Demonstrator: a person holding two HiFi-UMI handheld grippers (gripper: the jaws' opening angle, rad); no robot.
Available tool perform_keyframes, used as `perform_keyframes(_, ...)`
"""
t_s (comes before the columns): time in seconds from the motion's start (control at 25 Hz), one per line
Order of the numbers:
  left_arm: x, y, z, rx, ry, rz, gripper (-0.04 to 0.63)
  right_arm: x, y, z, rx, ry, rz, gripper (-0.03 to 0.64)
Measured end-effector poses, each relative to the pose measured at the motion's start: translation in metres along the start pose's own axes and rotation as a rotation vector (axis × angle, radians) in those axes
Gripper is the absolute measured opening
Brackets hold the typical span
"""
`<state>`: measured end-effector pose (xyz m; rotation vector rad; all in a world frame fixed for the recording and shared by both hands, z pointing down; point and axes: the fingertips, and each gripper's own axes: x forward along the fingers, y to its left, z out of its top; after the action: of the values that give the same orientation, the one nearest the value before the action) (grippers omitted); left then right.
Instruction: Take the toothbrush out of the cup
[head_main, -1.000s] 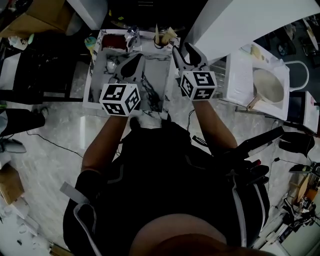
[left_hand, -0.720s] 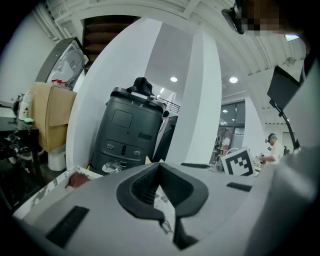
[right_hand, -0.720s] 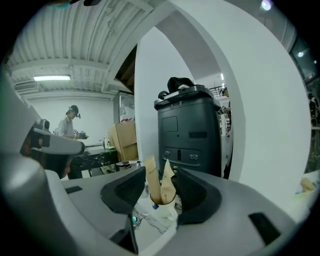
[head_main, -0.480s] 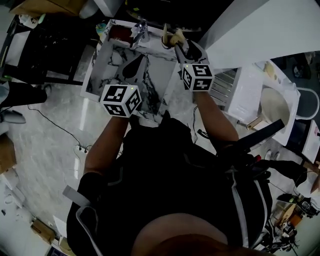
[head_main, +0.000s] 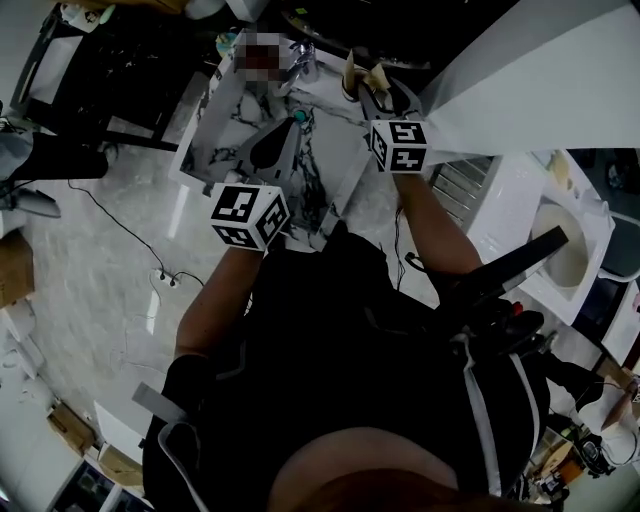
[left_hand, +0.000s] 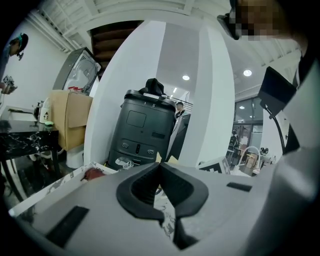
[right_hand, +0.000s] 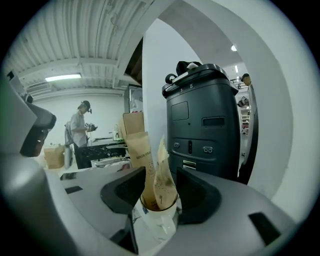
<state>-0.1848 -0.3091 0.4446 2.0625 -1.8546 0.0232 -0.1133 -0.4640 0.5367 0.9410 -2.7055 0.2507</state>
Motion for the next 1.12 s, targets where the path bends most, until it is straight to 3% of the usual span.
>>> perform_keyframes(0.56, -0.017, 0.009, -0.009, -0.017, -0.002, 0.071, 0.006, 0.023, -0.009, -0.011, 0.009, 0.002, 0.016, 0.153)
perform_keyframes(0.72, -0.019, 0.008, -0.012, -0.017, 0.004, 0.069, 0.006, 0.021, -0.016, -0.011, 0.003, -0.001, -0.008, 0.066)
perform_keyframes(1.12, -0.025, 0.004, -0.001, 0.003, -0.013, 0.027, 0.006, 0.006, -0.012, 0.017, -0.021, -0.059, -0.033, 0.061)
